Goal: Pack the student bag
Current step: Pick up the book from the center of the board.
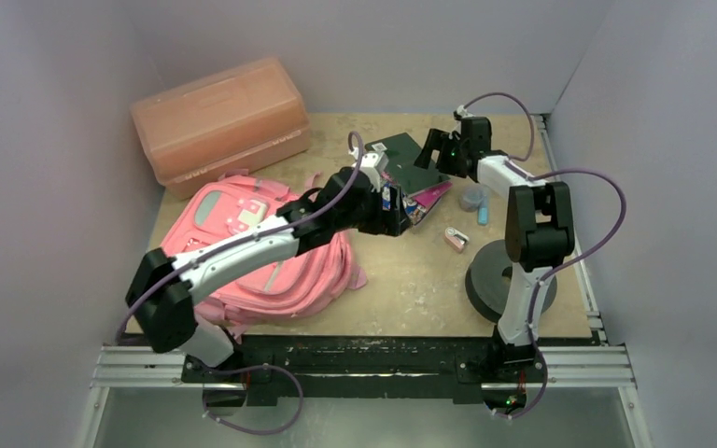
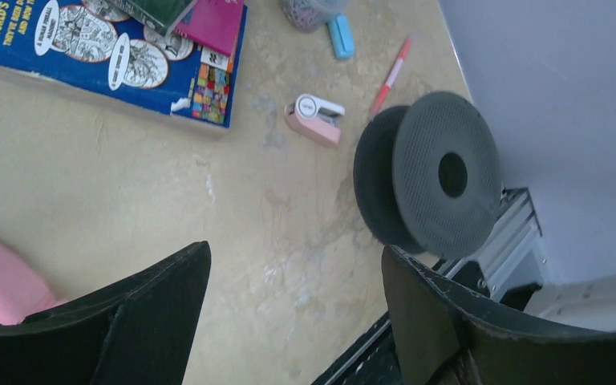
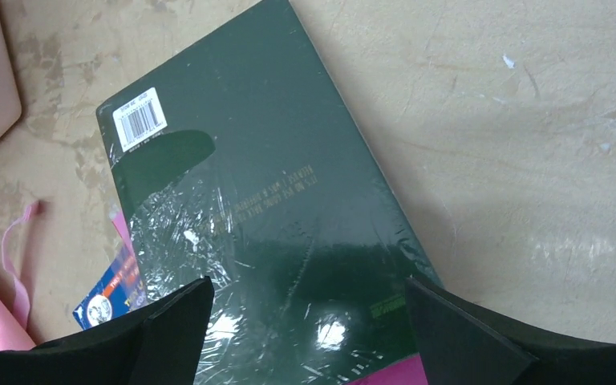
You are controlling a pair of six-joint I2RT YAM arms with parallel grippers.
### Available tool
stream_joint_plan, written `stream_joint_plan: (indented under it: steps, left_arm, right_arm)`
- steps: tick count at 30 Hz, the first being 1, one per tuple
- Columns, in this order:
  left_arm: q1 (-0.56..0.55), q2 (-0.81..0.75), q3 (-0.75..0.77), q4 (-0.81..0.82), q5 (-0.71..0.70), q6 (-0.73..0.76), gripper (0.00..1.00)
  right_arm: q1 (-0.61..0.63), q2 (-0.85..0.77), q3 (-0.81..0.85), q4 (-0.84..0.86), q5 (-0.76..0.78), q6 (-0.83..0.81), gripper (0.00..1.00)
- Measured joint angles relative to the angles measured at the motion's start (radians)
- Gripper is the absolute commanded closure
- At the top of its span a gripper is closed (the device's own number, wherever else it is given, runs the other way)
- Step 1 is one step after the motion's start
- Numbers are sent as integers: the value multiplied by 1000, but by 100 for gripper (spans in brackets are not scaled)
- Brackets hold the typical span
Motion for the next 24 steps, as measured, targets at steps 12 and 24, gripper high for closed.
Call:
stream_joint_plan:
  steps: [12,24]
  left_arm:
    - [84,482,249,188,-42,-234,20]
    - [129,679,408,203,-177,-410,24]
  right_arm:
    - [-74,109,150,-44,-159,-86,7]
    - [-91,190,168,-55,-252,-98,15]
